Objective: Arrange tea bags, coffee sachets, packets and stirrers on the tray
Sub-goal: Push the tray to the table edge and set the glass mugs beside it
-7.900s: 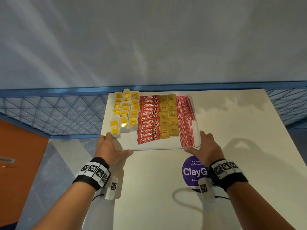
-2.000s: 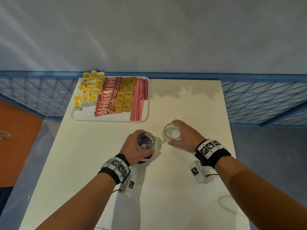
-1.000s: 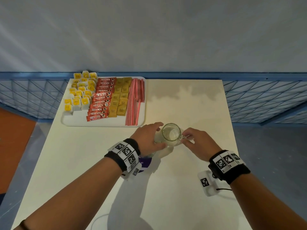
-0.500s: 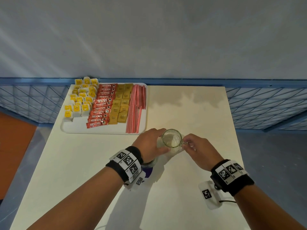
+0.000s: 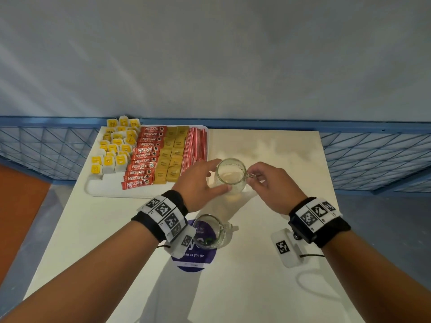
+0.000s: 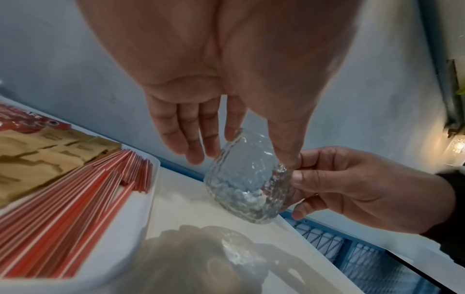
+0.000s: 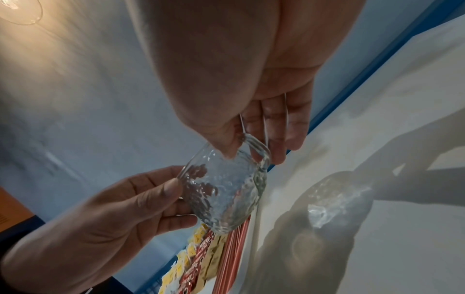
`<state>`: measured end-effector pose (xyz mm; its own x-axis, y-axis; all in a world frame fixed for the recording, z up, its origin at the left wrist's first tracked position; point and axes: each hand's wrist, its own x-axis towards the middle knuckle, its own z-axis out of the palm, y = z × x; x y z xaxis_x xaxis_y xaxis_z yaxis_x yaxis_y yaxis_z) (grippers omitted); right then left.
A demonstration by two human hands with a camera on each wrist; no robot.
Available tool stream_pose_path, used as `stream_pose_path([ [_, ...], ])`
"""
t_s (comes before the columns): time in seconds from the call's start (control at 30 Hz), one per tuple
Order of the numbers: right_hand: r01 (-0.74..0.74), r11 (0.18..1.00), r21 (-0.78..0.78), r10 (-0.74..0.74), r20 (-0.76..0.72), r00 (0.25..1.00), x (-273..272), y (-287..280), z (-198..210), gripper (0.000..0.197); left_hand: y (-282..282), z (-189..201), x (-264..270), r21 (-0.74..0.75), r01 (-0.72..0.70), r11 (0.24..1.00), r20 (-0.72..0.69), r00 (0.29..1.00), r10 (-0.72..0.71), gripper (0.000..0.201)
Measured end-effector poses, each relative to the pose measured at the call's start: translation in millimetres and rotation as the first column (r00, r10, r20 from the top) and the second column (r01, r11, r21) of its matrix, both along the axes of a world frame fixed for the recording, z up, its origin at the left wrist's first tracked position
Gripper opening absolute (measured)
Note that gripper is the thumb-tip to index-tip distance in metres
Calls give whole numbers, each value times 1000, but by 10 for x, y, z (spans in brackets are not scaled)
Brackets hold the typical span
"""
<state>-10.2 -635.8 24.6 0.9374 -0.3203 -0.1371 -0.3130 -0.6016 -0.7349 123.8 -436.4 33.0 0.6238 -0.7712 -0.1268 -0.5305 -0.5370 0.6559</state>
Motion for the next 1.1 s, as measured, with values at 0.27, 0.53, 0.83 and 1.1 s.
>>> stream_pose_path([
  [0.27,46,999,-4,-46,60,997,555,-142,-27,19,-204,-30,499,-38,-34,999,22,999,35,60],
  [0.53,133,991,2,-133,79,988,1037,-292,-228,24,-492,-155,881,-45,-96,994,8,995,97,55],
  [0.83,151,988,-27,-149,69,986,1352,-396,-528,22,-678,-492,1091,-63,-154,986,-47,987,151,49],
  [1.1,112,992,-65,-110,32,993,1434,-472,-668,22,-730,-615,1160,-36,-162,986,-83,984,158,50],
])
